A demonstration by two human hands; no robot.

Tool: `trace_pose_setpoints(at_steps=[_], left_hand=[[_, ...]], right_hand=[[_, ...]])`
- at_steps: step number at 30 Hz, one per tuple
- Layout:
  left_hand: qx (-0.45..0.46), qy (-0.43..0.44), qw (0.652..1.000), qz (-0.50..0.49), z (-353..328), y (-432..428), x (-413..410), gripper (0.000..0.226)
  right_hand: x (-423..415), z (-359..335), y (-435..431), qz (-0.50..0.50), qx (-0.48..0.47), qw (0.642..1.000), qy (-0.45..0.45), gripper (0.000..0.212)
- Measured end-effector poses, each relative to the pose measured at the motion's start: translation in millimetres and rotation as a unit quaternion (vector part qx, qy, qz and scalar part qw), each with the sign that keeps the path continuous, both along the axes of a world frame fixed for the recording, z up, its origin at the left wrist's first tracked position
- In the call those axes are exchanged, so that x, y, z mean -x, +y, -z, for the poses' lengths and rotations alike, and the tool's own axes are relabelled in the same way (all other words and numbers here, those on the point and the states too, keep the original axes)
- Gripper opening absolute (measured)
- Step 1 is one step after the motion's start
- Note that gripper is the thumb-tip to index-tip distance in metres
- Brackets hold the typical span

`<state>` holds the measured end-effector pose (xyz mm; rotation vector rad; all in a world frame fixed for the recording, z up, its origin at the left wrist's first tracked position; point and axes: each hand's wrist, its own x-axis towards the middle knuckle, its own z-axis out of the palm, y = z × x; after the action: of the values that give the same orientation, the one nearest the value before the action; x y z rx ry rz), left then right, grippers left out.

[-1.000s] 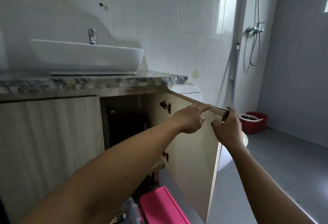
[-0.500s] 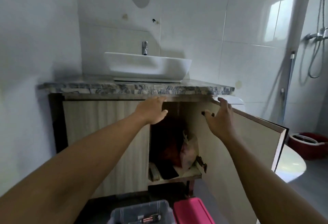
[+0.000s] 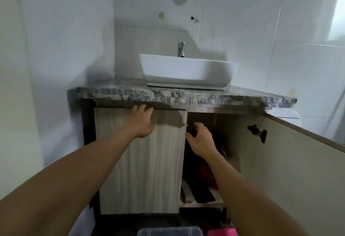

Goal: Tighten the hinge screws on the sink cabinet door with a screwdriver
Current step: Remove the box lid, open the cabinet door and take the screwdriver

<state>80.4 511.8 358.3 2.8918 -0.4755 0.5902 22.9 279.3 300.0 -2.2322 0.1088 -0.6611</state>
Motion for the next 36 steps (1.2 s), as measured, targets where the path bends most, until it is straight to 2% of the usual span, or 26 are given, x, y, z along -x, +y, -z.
trace_pose_setpoints(at_steps=[5, 11, 16, 21, 25, 28, 31, 36], left_hand=[[-0.011, -0.009, 0.999, -0.04, 15.2, 13.2, -28.2, 0.078], [-0.026, -0.048, 0.997, -0.048, 24.0, 15.9, -38.2, 0.081], [-0.023, -0.048, 0.997, -0.051, 18.8, 13.1, -24.9, 0.073], [-0.025, -0.03, 0.998, -0.05, 10.4, 16.2, 4.3, 0.069], [0.042, 0.028, 0.997, -0.054, 3.0, 13.3, 28.6, 0.065], [0.13, 0.076, 0.987, -0.065, 1.3, 10.5, 44.7, 0.068], [0.2, 0.08, 0.975, -0.049, -1.2, 8.9, 60.5, 0.068], [0.234, 0.085, 0.966, -0.072, -8.6, 11.9, 73.6, 0.072]], right_hand=[[-54.4, 13.6, 7.9, -0.045, -0.022, 0.999, 0.007, 0.045], [-95.3, 19.4, 13.5, -0.06, -0.12, 0.991, 0.013, 0.051], [-89.9, 29.7, 13.4, -0.04, -0.141, 0.989, -0.02, 0.041], [-48.7, 34.0, 21.6, -0.041, -0.157, 0.985, -0.06, 0.035], [-7.1, 30.8, 29.6, -0.051, -0.154, 0.985, -0.059, 0.032], [24.7, 32.8, 38.2, -0.056, -0.134, 0.987, -0.073, 0.027], [51.9, 35.0, 47.2, -0.068, -0.135, 0.985, -0.083, 0.026], [76.0, 35.7, 59.4, -0.083, -0.104, 0.987, -0.089, 0.02]])
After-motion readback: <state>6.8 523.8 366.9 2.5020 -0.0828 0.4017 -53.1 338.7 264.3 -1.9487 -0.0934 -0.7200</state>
